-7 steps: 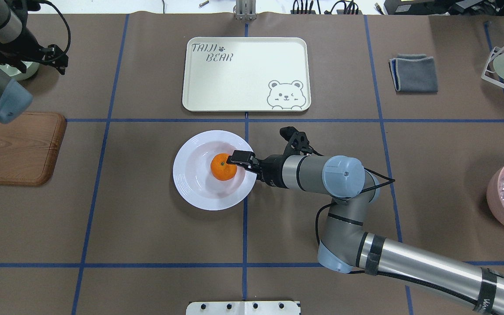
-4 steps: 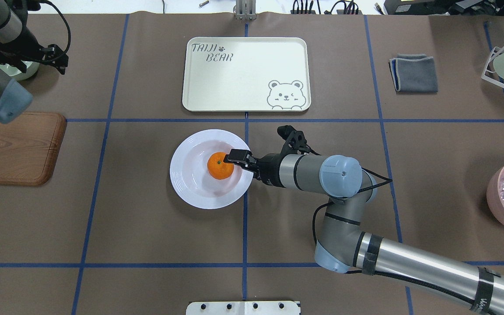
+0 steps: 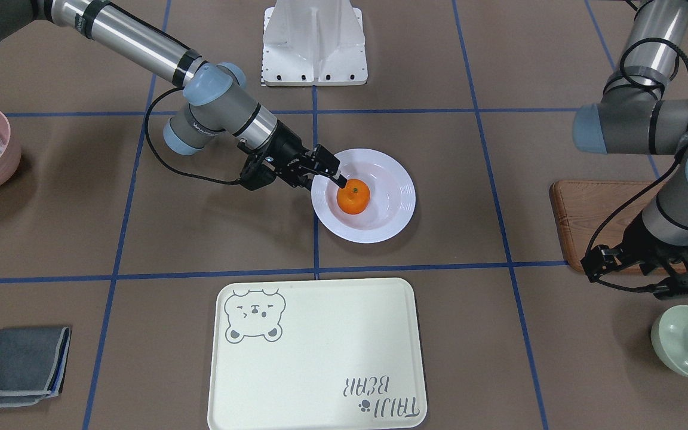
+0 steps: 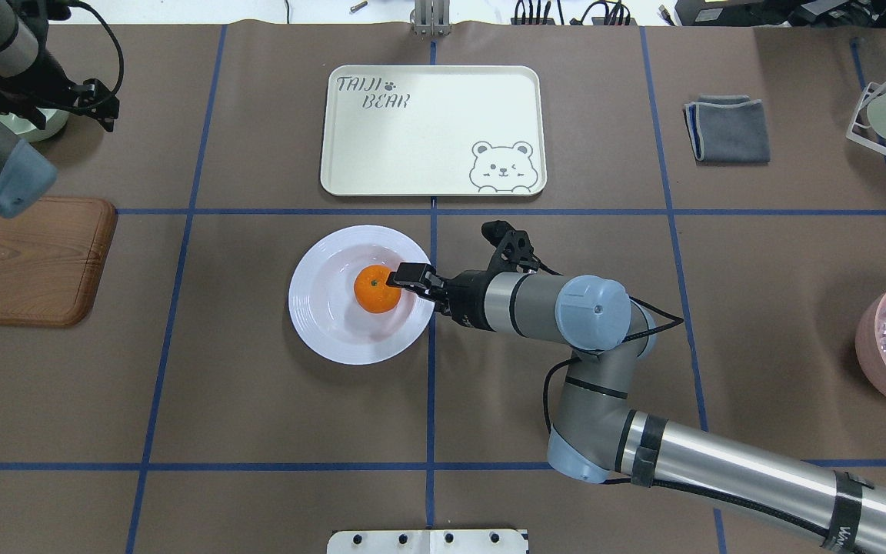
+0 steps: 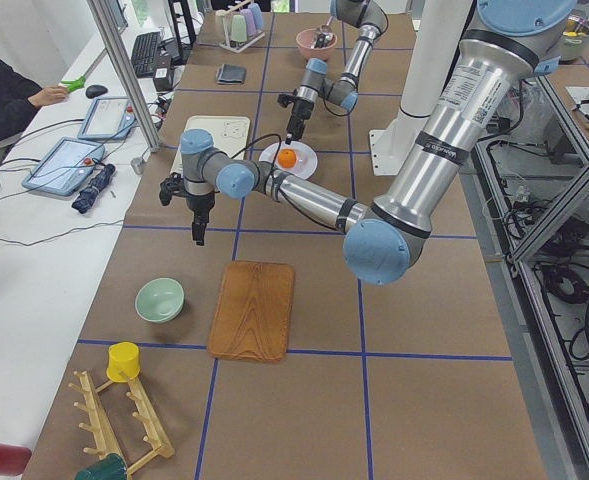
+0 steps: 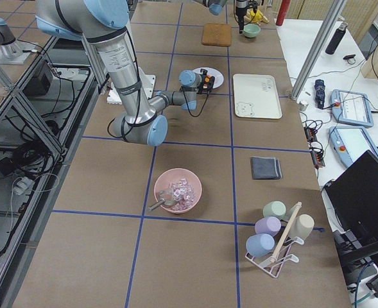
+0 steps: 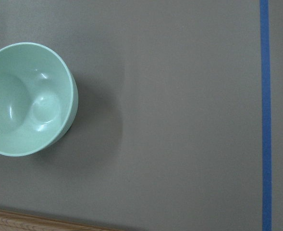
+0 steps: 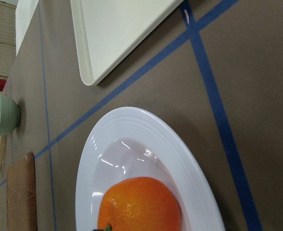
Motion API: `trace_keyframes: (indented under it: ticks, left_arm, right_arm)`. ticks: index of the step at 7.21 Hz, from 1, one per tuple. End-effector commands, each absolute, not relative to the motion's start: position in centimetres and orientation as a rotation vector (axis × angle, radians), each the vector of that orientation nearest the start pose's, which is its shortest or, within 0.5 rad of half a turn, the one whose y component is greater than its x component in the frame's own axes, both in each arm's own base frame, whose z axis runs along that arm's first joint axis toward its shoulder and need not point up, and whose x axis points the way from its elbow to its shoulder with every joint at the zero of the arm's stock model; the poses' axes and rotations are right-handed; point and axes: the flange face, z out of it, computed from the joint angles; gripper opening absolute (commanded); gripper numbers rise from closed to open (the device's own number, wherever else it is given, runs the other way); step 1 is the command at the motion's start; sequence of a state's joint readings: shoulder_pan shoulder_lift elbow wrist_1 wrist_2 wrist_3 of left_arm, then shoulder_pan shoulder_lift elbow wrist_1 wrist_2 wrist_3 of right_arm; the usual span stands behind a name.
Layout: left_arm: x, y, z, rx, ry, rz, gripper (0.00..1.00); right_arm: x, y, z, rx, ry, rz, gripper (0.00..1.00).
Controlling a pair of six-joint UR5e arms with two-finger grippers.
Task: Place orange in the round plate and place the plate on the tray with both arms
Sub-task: 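Lift the plate with the right gripper and carry it onto the cream tray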
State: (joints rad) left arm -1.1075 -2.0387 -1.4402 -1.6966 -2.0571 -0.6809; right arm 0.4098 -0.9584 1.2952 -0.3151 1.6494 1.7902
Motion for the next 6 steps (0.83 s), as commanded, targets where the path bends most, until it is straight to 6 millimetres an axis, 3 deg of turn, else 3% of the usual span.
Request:
trace_keyframes:
  ticks: [1, 4, 6]
  left_arm:
    - [23.1, -65.7, 44.8, 0.122, 0.644, -0.097, 0.99]
    - [23.1, -65.7, 44.8, 0.122, 0.644, -0.097, 0.99]
    - [23.0, -65.7, 44.9, 0.121, 0.643, -0.099, 0.99]
  right_arm:
    - [-60.1, -39.8, 27.4, 0.093, -1.617, 0.424, 0.63]
    - [-60.0, -40.1, 25.6, 0.120, -1.648, 0.442, 0.40]
    - [-60.0, -40.1, 25.3, 0.121, -1.652, 0.441, 0.13]
